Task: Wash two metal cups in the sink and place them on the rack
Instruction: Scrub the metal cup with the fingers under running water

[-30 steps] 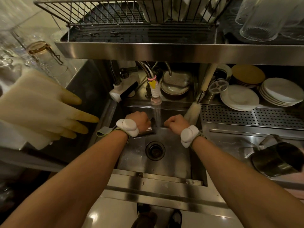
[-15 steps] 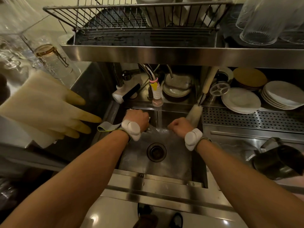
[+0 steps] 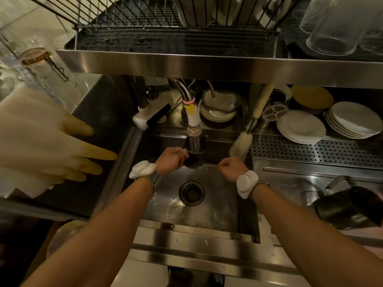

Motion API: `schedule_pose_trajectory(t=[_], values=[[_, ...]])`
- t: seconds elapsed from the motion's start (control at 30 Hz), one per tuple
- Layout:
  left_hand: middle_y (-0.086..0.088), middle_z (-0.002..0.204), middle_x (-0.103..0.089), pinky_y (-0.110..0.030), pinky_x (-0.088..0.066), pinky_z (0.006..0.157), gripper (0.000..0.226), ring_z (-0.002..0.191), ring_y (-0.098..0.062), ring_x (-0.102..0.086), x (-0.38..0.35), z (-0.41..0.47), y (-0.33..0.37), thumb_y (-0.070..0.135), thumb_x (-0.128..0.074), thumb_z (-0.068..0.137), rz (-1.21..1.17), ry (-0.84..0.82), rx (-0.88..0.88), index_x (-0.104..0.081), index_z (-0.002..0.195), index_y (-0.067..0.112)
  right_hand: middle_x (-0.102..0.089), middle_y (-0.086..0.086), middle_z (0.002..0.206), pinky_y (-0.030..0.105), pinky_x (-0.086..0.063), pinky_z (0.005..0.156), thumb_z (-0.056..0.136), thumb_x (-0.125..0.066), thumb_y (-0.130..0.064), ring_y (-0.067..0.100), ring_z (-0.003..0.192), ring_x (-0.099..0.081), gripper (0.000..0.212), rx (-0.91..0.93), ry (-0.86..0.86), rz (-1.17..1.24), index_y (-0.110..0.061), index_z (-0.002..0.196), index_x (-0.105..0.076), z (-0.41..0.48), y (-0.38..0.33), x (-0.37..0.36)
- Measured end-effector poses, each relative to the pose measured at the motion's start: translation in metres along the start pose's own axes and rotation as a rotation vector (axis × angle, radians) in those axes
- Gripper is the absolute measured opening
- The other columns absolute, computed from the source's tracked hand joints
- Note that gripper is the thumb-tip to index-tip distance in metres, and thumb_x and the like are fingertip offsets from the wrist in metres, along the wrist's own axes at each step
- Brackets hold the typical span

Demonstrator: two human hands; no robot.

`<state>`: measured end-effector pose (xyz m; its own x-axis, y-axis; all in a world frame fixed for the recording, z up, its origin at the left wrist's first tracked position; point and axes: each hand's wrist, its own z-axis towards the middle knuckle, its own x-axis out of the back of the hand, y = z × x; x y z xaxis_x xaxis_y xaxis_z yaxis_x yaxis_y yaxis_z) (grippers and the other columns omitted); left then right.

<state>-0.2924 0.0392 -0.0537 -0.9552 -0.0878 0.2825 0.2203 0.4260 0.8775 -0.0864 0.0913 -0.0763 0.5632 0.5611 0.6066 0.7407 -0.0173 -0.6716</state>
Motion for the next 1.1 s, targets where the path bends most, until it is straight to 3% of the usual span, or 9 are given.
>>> schedule_pose_trajectory(t=[0.1,0.17,0.3,0.43,0.53,0.7,0.93,1.1], values=[[-0.002,0.054,-0.045,-0.023,-0.034,0.055,0.036,0.04,-0.001,-0.042,0.012,0.0,-0.018,0.013,-0.043,0.1,0.072,0.006,0.004,-0.055,0.066,0.014,-0.07,0.023,0.095,0.046,-0.053,0.087,0.089,-0.055,-0.014,0.034,0.091,-0.066,0.023,-0.015,0.025,0.019,0.002,0.092,-0.072,0.001,0.002,-0.001],[-0.004,0.056,-0.045,-0.023,-0.033,0.054,0.037,0.045,-0.005,-0.04,0.013,0.003,-0.014,0.015,-0.043,0.1,0.121,0.017,-0.032,-0.056,0.066,0.016,-0.07,0.02,0.096,0.042,-0.052,0.086,0.09,-0.055,-0.014,0.032,0.093,-0.065,0.022,-0.017,0.022,0.015,0.0,0.093,-0.072,0.001,0.002,-0.001],[-0.005,0.056,-0.042,-0.019,-0.034,0.051,0.036,0.04,-0.001,-0.039,0.0,0.01,0.002,0.011,-0.041,0.1,0.044,-0.058,-0.06,-0.055,0.067,0.013,-0.07,0.018,0.099,0.041,-0.052,0.089,0.091,-0.054,-0.014,0.031,0.095,-0.065,0.022,-0.021,0.024,-0.02,-0.004,0.099,-0.071,0.002,0.003,-0.001],[0.001,0.056,-0.044,-0.023,-0.035,0.058,0.034,0.053,-0.008,-0.04,0.009,0.005,-0.013,0.014,-0.043,0.1,0.04,-0.082,-0.006,-0.056,0.068,0.014,-0.069,0.013,0.1,0.037,-0.05,0.086,0.093,-0.052,-0.015,0.023,0.088,-0.062,0.023,-0.027,0.019,-0.007,-0.005,0.104,-0.07,0.004,0.001,-0.003],[0.007,0.049,-0.047,-0.026,-0.036,0.061,0.035,0.054,-0.011,-0.041,0.014,0.01,-0.011,0.016,-0.044,0.099,0.075,-0.05,-0.01,-0.058,0.067,0.016,-0.07,0.015,0.097,0.041,-0.052,0.087,0.092,-0.053,-0.015,0.027,0.089,-0.065,0.023,-0.024,0.017,-0.005,-0.003,0.1,-0.071,0.004,0.002,-0.006],[-0.004,0.057,-0.04,-0.023,-0.033,0.056,0.034,0.053,-0.011,-0.037,-0.003,0.015,0.008,0.015,-0.042,0.1,0.002,-0.101,-0.009,-0.055,0.069,0.012,-0.069,0.013,0.094,0.039,-0.051,0.087,0.092,-0.053,-0.017,0.026,0.091,-0.065,0.023,-0.036,0.028,-0.024,-0.005,0.098,-0.072,0.003,0.007,-0.01],[0.008,0.046,-0.045,-0.024,-0.035,0.056,0.036,0.047,-0.006,-0.041,0.02,0.015,-0.007,0.016,-0.043,0.1,0.068,-0.039,-0.017,-0.057,0.066,0.015,-0.07,0.018,0.098,0.04,-0.051,0.087,0.092,-0.052,-0.016,0.03,0.093,-0.065,0.024,-0.032,0.019,-0.004,-0.002,0.098,-0.071,0.002,0.008,-0.009],[-0.002,0.058,-0.045,-0.023,-0.034,0.054,0.034,0.052,-0.009,-0.041,0.0,0.017,0.01,0.016,-0.043,0.1,0.098,-0.129,-0.066,-0.056,0.069,0.015,-0.07,0.015,0.1,0.043,-0.051,0.092,0.092,-0.053,-0.017,0.028,0.096,-0.064,0.024,-0.038,0.037,-0.015,-0.003,0.097,-0.071,0.0,0.007,-0.006]])
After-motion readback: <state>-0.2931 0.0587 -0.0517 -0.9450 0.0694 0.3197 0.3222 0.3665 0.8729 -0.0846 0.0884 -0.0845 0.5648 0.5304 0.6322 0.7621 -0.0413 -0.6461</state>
